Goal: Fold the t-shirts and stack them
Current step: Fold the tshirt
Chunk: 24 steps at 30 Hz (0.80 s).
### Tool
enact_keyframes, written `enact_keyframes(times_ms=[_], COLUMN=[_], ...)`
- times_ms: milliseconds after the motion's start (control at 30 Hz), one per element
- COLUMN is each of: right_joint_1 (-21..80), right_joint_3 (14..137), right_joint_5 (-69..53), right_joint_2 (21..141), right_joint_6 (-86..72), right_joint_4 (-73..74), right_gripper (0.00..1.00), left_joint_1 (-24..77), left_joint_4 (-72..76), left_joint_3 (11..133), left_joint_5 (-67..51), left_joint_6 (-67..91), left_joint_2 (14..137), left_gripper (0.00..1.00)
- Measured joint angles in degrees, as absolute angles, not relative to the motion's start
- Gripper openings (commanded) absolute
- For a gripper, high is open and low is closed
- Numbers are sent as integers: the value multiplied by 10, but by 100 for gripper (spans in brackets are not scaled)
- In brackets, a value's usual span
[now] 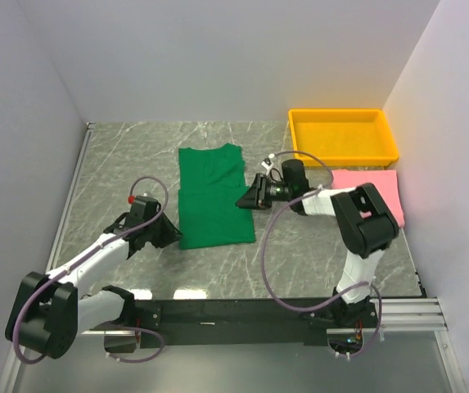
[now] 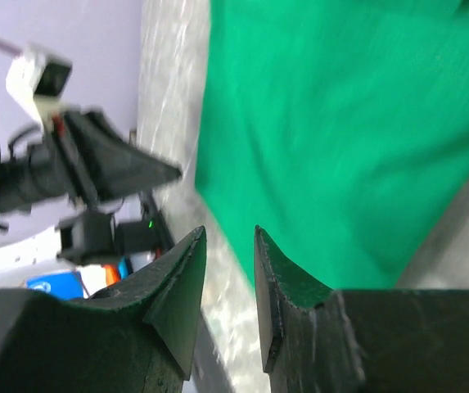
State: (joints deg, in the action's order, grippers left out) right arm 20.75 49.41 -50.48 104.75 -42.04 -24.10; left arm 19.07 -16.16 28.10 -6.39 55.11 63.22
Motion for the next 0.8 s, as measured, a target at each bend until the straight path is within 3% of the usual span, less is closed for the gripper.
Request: enact_keyframes(times_ms=[300, 400, 567, 667, 800], right_joint_1=[189, 178, 166, 166, 179], right_joint_3=[593, 596, 564, 537, 528], right_joint_5=[-499, -503, -475, -450, -378], right_joint_2=[1207, 1207, 1150, 1085, 992], right_joint_6=[-438, -438, -411, -386, -342], right_joint_4=[-241, -240, -196, -154, -68], right_gripper=[37, 37, 38, 45, 53], left_joint_1=[192, 192, 193, 196, 219], left_joint_4=[-192, -210, -224, -232, -255], left_joint_3=[274, 272, 269, 270, 284], left_joint_5=[-52, -46, -40, -34, -21], left_joint_6=[542, 539, 537, 536, 532], left_joint_2=[575, 538, 510, 521, 563], left_gripper=[35, 54, 72, 80, 84])
